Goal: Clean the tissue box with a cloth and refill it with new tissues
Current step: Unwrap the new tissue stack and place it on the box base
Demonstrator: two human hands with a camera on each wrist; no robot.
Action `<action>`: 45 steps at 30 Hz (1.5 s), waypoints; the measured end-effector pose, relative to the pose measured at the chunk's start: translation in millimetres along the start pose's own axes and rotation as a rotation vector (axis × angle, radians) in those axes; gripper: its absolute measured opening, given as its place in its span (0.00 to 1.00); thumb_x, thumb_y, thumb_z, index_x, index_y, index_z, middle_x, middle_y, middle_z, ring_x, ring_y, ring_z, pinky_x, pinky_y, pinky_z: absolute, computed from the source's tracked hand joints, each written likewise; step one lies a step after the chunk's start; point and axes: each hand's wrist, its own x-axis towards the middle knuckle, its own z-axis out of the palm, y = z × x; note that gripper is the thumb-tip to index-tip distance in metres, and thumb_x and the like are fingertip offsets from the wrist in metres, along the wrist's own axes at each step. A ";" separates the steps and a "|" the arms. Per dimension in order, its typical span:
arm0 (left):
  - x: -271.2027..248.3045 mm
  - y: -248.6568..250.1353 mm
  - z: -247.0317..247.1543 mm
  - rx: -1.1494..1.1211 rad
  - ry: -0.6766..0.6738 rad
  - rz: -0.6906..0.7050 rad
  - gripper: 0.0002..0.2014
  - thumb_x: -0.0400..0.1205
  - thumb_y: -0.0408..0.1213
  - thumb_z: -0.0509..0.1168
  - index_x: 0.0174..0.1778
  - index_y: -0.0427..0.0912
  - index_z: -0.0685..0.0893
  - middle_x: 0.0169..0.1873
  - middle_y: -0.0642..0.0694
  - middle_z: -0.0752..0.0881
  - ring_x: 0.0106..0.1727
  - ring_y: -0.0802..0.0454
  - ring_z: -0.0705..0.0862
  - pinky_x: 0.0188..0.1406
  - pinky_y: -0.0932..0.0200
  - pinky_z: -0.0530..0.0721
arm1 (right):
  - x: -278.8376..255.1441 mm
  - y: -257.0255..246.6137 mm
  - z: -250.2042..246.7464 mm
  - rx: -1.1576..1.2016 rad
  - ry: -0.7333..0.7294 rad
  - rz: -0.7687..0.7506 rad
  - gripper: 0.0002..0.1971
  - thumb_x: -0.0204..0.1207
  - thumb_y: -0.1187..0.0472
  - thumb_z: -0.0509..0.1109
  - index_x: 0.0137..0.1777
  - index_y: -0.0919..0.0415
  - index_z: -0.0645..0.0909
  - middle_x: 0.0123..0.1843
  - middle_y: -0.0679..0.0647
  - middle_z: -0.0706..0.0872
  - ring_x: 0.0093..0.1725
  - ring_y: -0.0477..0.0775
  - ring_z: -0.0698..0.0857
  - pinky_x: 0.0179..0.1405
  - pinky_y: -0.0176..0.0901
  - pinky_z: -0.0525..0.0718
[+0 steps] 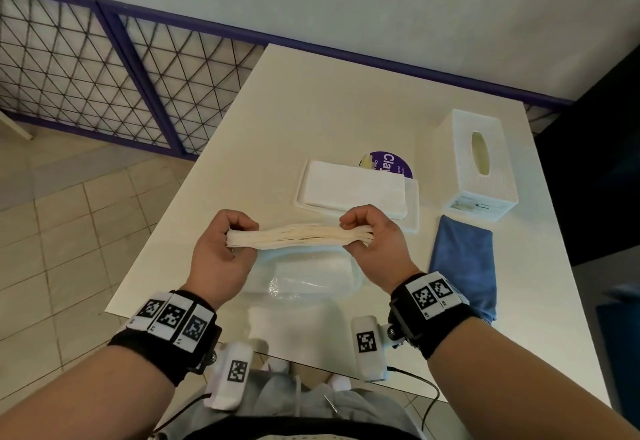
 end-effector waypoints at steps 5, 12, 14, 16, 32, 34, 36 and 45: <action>-3.3 -12.5 2.6 0.109 -0.078 -0.090 0.20 0.73 0.24 0.68 0.50 0.56 0.76 0.38 0.54 0.83 0.30 0.66 0.79 0.31 0.74 0.76 | -8.6 13.2 -1.9 -0.007 -0.064 0.078 0.27 0.64 0.73 0.77 0.50 0.39 0.77 0.45 0.41 0.84 0.44 0.34 0.83 0.48 0.19 0.77; 4.6 -11.0 6.7 0.129 -0.111 -0.226 0.19 0.77 0.21 0.62 0.53 0.51 0.74 0.34 0.47 0.80 0.33 0.49 0.76 0.29 0.67 0.75 | -0.5 27.4 0.9 -0.045 -0.075 0.225 0.14 0.70 0.65 0.76 0.54 0.54 0.79 0.46 0.52 0.85 0.49 0.54 0.84 0.51 0.47 0.83; 18.6 3.0 9.0 0.166 -0.119 -0.230 0.20 0.78 0.25 0.65 0.60 0.50 0.72 0.44 0.45 0.83 0.44 0.46 0.81 0.42 0.58 0.81 | 9.2 23.0 -6.1 -0.001 -0.046 0.243 0.14 0.72 0.62 0.75 0.56 0.54 0.79 0.49 0.51 0.87 0.52 0.54 0.86 0.56 0.49 0.84; 40.2 19.7 13.1 0.214 -0.133 -0.212 0.25 0.77 0.29 0.68 0.68 0.48 0.69 0.51 0.45 0.84 0.51 0.44 0.83 0.52 0.50 0.83 | 24.1 19.1 -17.9 0.075 -0.011 0.293 0.14 0.72 0.60 0.75 0.56 0.52 0.78 0.54 0.52 0.88 0.55 0.54 0.87 0.61 0.54 0.84; 161.9 33.5 102.0 0.332 -0.117 -0.205 0.32 0.74 0.42 0.75 0.73 0.43 0.71 0.38 0.53 0.79 0.45 0.48 0.82 0.48 0.54 0.80 | 121.6 48.4 -73.5 0.025 0.291 0.536 0.26 0.69 0.63 0.74 0.67 0.54 0.75 0.55 0.56 0.87 0.55 0.59 0.87 0.59 0.55 0.86; 164.0 26.3 105.9 0.331 -0.116 -0.220 0.31 0.75 0.41 0.75 0.73 0.43 0.71 0.39 0.52 0.80 0.45 0.48 0.82 0.48 0.54 0.80 | 124.1 54.0 -73.1 0.022 0.284 0.551 0.26 0.69 0.62 0.75 0.67 0.54 0.75 0.54 0.55 0.87 0.55 0.59 0.87 0.59 0.55 0.86; 165.9 21.1 108.4 0.343 -0.116 -0.231 0.31 0.75 0.41 0.75 0.72 0.44 0.70 0.42 0.50 0.82 0.47 0.47 0.83 0.50 0.53 0.81 | 125.3 58.6 -72.9 0.023 0.277 0.570 0.25 0.69 0.63 0.74 0.67 0.54 0.75 0.56 0.55 0.87 0.54 0.59 0.87 0.58 0.54 0.86; 153.7 44.6 88.6 0.656 -0.236 -0.125 0.23 0.78 0.40 0.69 0.68 0.42 0.73 0.62 0.44 0.81 0.53 0.49 0.81 0.48 0.60 0.74 | 108.5 34.8 -80.3 -0.191 0.306 0.453 0.18 0.73 0.64 0.69 0.64 0.55 0.80 0.63 0.52 0.83 0.55 0.49 0.83 0.54 0.39 0.79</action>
